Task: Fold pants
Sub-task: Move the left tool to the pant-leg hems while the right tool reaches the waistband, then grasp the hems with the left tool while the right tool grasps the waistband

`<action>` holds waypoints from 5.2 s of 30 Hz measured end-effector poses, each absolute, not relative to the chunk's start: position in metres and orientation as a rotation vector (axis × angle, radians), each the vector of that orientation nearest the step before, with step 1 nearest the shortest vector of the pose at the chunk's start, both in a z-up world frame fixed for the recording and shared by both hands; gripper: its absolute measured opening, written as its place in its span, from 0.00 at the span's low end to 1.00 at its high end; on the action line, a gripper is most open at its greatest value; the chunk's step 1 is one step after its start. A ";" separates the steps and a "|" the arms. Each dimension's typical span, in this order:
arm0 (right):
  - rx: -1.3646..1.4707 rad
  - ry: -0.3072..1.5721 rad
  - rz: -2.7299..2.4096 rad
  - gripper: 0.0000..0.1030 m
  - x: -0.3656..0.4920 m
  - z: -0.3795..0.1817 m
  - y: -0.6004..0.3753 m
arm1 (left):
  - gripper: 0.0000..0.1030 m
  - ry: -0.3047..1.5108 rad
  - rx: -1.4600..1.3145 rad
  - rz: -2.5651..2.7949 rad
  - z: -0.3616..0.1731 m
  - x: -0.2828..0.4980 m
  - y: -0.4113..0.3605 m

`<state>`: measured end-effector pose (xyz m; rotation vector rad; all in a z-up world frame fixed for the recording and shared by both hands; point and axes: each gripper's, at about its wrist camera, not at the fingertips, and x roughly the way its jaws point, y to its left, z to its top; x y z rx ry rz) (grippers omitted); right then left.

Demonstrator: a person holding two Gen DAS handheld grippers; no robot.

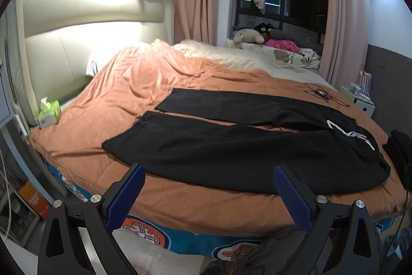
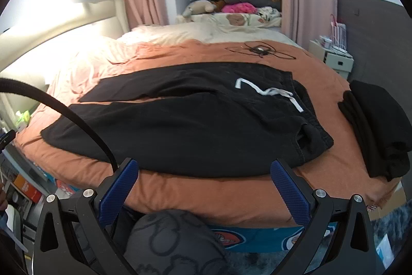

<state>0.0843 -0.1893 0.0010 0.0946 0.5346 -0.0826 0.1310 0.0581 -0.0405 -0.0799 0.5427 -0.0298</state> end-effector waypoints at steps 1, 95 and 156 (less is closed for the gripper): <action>0.096 0.541 -0.087 1.00 0.087 0.003 -0.189 | 0.91 0.553 -0.084 -0.025 -0.042 0.136 0.060; 0.862 0.544 -0.173 0.05 0.180 -0.087 -0.424 | 0.02 0.767 -0.692 0.173 -0.116 0.297 0.218; 0.550 0.434 -0.261 0.03 0.484 0.065 -0.415 | 0.02 0.774 -0.398 0.246 -0.047 0.649 0.141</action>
